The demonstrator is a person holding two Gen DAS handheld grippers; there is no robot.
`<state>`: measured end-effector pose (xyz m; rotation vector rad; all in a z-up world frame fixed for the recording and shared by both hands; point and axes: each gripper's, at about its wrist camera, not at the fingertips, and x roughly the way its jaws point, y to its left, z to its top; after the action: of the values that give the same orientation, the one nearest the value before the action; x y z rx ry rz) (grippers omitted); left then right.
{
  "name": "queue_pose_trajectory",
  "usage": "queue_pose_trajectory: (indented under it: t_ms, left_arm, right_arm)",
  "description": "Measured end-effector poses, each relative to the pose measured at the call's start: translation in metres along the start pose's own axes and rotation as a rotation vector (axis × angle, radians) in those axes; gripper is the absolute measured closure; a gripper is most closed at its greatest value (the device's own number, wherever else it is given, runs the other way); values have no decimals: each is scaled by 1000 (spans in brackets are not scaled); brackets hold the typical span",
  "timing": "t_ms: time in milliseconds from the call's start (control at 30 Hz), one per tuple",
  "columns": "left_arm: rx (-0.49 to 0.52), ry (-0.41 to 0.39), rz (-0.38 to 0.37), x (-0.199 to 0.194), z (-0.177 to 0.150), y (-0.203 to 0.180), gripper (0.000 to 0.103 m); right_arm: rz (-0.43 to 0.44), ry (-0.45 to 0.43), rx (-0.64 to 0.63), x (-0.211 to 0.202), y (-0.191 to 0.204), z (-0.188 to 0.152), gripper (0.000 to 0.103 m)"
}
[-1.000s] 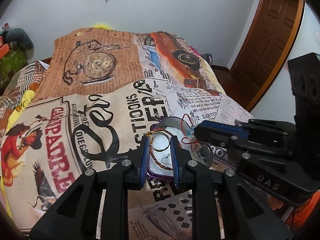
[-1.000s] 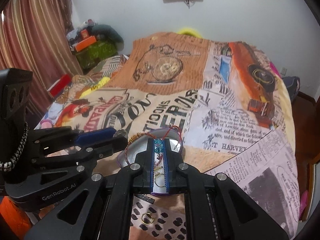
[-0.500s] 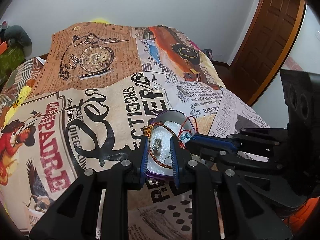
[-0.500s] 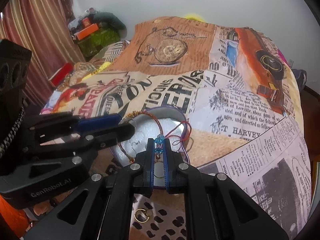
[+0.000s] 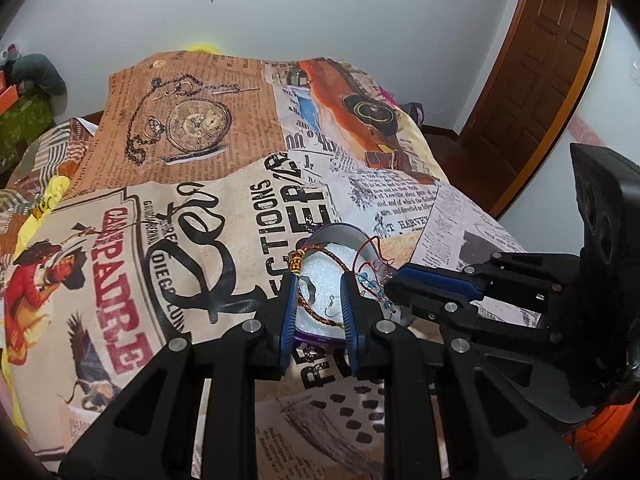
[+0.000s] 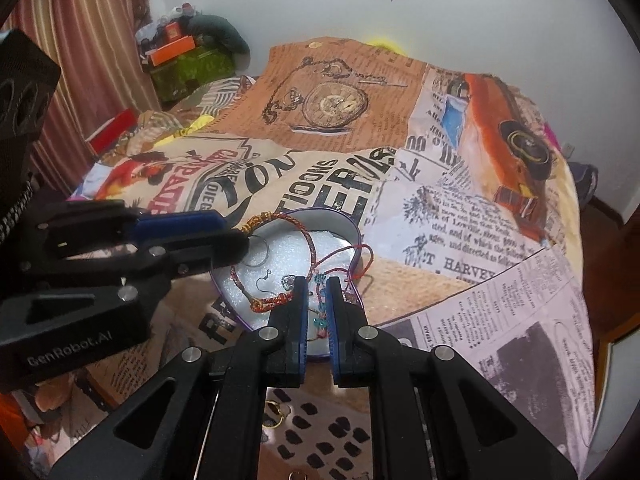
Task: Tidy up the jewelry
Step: 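Carry both pieces over the tin and open both grippers inside it, then move the right gripper to the small silver piece while the left approaches the gold ring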
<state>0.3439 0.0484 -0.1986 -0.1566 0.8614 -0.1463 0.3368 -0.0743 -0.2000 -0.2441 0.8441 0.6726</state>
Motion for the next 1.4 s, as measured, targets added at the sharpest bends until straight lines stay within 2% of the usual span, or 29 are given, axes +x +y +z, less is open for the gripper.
queue_pose_trajectory:
  t_ms: [100, 267, 400, 467, 867, 1167, 1400]
  left_arm:
    - [4, -8, 7, -11, 0, -1, 83]
    - [1, -26, 22, -30, -1, 0, 81]
    - [5, -36, 31, -45, -3, -2, 79]
    - [19, -38, 39, -53, -6, -6, 74]
    - [69, -39, 58, -83, -31, -27, 69]
    - [86, 19, 40, -73, -55, -38, 69]
    - [116, 78, 55, -53, -78, -43, 69]
  right_arm:
    - [-22, -9, -5, -7, 2, 1, 88]
    - [-50, -57, -10, -26, 9, 1, 67]
    - [-55, -74, -11, -39, 14, 1, 66]
    - [-62, -81, -11, -46, 17, 0, 66]
    - [-78, -100, 4, -79, 27, -20, 66]
    - [-88, -75, 13, -87, 27, -44, 66]
    - [-79, -31, 61, -75, 17, -69, 66]
